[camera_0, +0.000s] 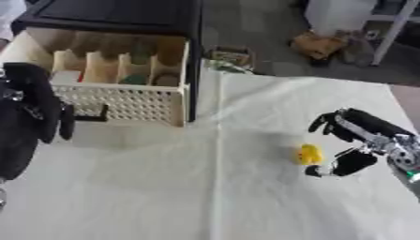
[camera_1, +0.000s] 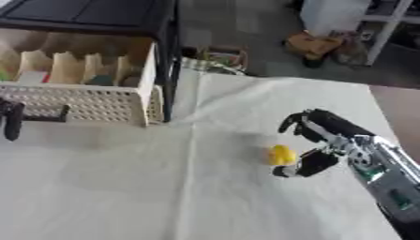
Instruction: Pick up objects from table and place into drawer.
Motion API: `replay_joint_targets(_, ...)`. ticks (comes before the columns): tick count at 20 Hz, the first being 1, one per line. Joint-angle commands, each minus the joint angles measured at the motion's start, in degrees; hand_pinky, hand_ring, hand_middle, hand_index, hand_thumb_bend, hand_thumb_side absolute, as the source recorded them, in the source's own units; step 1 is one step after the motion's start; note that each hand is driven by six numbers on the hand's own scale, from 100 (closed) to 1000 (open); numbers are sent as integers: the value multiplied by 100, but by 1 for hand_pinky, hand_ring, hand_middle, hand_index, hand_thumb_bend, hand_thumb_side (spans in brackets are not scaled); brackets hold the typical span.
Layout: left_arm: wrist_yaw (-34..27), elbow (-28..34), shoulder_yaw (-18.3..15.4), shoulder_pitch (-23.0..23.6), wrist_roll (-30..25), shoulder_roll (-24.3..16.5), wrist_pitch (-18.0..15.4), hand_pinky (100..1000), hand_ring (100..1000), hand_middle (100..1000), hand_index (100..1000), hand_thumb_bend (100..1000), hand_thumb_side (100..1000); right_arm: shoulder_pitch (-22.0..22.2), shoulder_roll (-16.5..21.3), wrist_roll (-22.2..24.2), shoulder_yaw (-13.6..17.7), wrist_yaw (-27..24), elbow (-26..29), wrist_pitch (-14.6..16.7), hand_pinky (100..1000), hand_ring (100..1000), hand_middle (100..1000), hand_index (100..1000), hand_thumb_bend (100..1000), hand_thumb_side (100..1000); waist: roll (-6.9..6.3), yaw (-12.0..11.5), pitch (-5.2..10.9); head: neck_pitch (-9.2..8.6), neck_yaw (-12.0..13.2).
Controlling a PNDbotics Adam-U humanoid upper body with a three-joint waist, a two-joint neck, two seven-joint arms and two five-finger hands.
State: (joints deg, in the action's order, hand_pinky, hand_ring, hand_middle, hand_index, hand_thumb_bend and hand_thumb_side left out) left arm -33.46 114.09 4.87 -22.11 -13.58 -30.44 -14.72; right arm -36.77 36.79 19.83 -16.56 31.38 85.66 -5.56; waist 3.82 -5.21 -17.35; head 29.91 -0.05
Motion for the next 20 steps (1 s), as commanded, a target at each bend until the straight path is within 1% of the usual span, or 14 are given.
replay_joint_targets(1, 28, 50, -2, -49, 1, -53, 28, 279, 223, 390, 711, 100, 631, -71, 230, -24, 126, -158, 189, -100, 776, 693, 100, 728, 656, 290, -10, -1, 93, 75, 40)
replay_joint_targets(3, 30, 50, 6, -59, -10, -41, 50, 278, 222, 390, 709, 100, 632, -78, 244, -31, 133, -168, 191, -134, 774, 692, 100, 725, 654, 284, -1, -16, 89, 76, 38)
replay_joint_targets(4, 31, 50, 10, -63, -16, -36, 60, 278, 221, 389, 708, 100, 631, -81, 242, -44, 141, -169, 178, -144, 770, 685, 100, 714, 629, 266, 3, -26, 87, 78, 41)
replay_joint_targets(5, 34, 50, 12, -68, -22, -28, 68, 278, 221, 389, 707, 100, 632, -81, 230, -79, 162, -178, 150, -160, 769, 682, 100, 712, 642, 271, 7, -42, 84, 80, 44)
replay_joint_targets(7, 40, 50, 11, -74, -24, -15, 74, 277, 220, 388, 705, 100, 632, -59, 211, -189, 186, -201, 103, -160, 764, 675, 100, 705, 633, 252, 12, -66, 75, 76, 56)
replay_joint_targets(10, 66, 50, 15, -75, -21, 3, 80, 275, 218, 387, 704, 100, 628, 25, 210, -388, 164, -170, 35, -75, 760, 671, 100, 704, 639, 232, 14, -84, 54, 52, 77)
replay_joint_targets(16, 124, 50, 52, -91, -45, 42, 120, 271, 213, 384, 700, 100, 618, 107, 156, -851, 149, 32, -218, 58, 751, 663, 100, 695, 634, 244, 20, -78, 13, -6, 90)
replay_joint_targets(20, 148, 50, 59, -98, -45, 58, 130, 270, 213, 384, 698, 100, 619, 104, 137, -965, 121, 94, -384, 113, 747, 663, 100, 700, 629, 227, 23, -78, 1, -23, 94)
